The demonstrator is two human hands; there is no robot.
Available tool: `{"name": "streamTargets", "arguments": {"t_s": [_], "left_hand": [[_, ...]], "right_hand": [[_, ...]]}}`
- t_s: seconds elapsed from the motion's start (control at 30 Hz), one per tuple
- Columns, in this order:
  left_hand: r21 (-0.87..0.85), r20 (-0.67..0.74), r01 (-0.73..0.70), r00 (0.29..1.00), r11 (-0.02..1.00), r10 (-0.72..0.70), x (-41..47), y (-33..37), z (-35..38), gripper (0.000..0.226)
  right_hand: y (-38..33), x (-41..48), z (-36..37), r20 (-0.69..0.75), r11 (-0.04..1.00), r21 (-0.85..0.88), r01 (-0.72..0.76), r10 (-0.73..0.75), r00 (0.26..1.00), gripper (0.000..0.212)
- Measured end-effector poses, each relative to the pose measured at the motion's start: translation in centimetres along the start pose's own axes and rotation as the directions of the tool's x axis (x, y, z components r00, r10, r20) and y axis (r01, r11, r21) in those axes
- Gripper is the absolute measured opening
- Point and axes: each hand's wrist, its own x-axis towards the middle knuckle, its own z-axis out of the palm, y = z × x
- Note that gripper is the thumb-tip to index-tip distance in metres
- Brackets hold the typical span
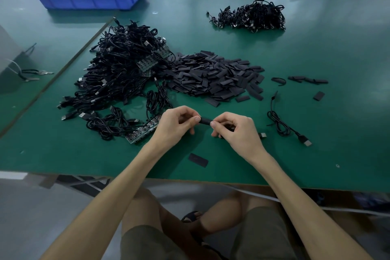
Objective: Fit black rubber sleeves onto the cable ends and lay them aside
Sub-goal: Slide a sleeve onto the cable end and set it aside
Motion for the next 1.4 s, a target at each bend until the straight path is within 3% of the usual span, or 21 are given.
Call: {"name": "streamTargets", "arguments": {"t_s": [0.33, 0.57, 0.63, 0.77, 0.9, 1.03, 1.17, 1.4], "left_hand": [[0.030, -0.039, 0.014, 0.999, 0.999, -0.012, 0.0, 0.5, 0.1, 0.014], [0.043, -0.014, 0.038, 0.999, 0.998, -0.037, -0.1, 0.5, 0.0, 0.011], [0.031, -0.014, 0.037, 0.999, 0.999, -0.036, -0.1, 0.5, 0.0, 0.010], [0.029, -0.009, 0.029, 1.000, 0.999, -0.028, 0.0, 0.3, -0.1, 0.009], [0.017, -0.010, 0.033, 0.999, 0.999, -0.033, 0.1, 0.2, -0.2, 0.009], [0.016, -0.002, 0.035, 0.999, 0.999, -0.035, 0.1, 0.2, -0.2, 0.009], [0.015, -0.006, 0.039, 0.999, 0.999, -0.039, 0.0, 0.3, -0.3, 0.009], [0.018, -0.005, 0.043, 0.999, 0.999, -0.043, -0.1, 0.4, -0.3, 0.010]], "right_hand": [[-0.2, 0.1, 0.3, -0.280, 0.993, -0.099, 0.062, -0.087, 0.956, 0.013], [0.8, 3.0, -3.1, -0.482, 0.963, 0.041, -0.268, 0.254, 0.839, 0.030], [1.3, 3.5, -3.8, -0.492, 0.937, -0.022, -0.350, 0.294, 0.820, 0.037], [2.1, 3.2, -4.0, -0.522, 0.851, -0.301, -0.431, 0.231, 0.821, 0.051], [2.3, 3.0, -4.9, -0.534, 0.828, -0.380, -0.413, 0.169, 0.829, 0.047], [1.3, 2.0, -3.8, -0.399, 0.890, -0.410, -0.197, 0.019, 0.917, 0.043], [0.9, 0.9, -2.3, -0.219, 0.961, -0.213, -0.179, 0.131, 0.967, 0.044], [1.6, 1.3, -4.9, -0.222, 0.932, -0.233, -0.277, 0.227, 0.948, 0.052]]}}
